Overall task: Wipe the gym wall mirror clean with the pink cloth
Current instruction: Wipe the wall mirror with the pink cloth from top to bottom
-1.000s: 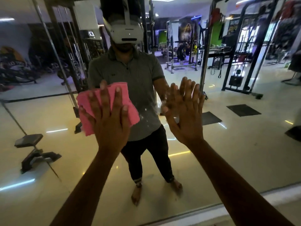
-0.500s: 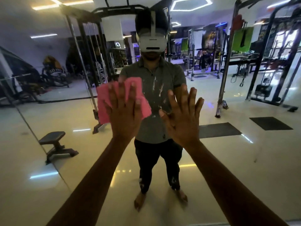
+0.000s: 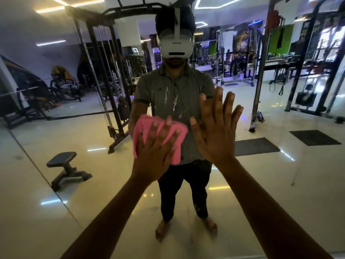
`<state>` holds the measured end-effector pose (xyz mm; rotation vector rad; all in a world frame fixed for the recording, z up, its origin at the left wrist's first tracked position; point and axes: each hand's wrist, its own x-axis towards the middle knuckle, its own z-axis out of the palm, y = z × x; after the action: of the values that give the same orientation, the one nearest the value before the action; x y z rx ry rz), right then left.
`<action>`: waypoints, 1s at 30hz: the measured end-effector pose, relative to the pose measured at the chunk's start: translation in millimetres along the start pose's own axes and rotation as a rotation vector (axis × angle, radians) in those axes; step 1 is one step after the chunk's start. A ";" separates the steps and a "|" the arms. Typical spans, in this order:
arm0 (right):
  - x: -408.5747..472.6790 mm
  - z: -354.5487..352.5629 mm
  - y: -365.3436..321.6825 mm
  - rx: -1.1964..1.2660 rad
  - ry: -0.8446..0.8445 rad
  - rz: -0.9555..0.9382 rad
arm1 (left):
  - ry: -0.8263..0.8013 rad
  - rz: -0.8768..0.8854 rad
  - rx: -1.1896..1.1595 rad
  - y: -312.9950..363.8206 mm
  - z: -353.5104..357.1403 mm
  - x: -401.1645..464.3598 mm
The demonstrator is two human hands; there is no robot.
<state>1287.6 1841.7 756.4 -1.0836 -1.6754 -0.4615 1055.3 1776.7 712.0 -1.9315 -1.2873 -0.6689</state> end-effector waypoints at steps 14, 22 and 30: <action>-1.3 -6.7 5.2 0.022 -0.001 -0.023 | -0.002 0.058 0.074 -16.0 -15.8 20.1; -1.5 -12.4 4.8 0.009 -0.007 -0.025 | 0.210 -0.320 0.086 -40.2 -55.9 72.8; -1.1 -16.7 12.9 0.042 -0.042 -0.061 | 0.062 -0.066 0.103 -37.0 -33.5 16.2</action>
<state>1307.6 1835.6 759.2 -1.0203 -1.7518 -0.4432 1025.8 1768.7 754.7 -1.7781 -1.3260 -0.6772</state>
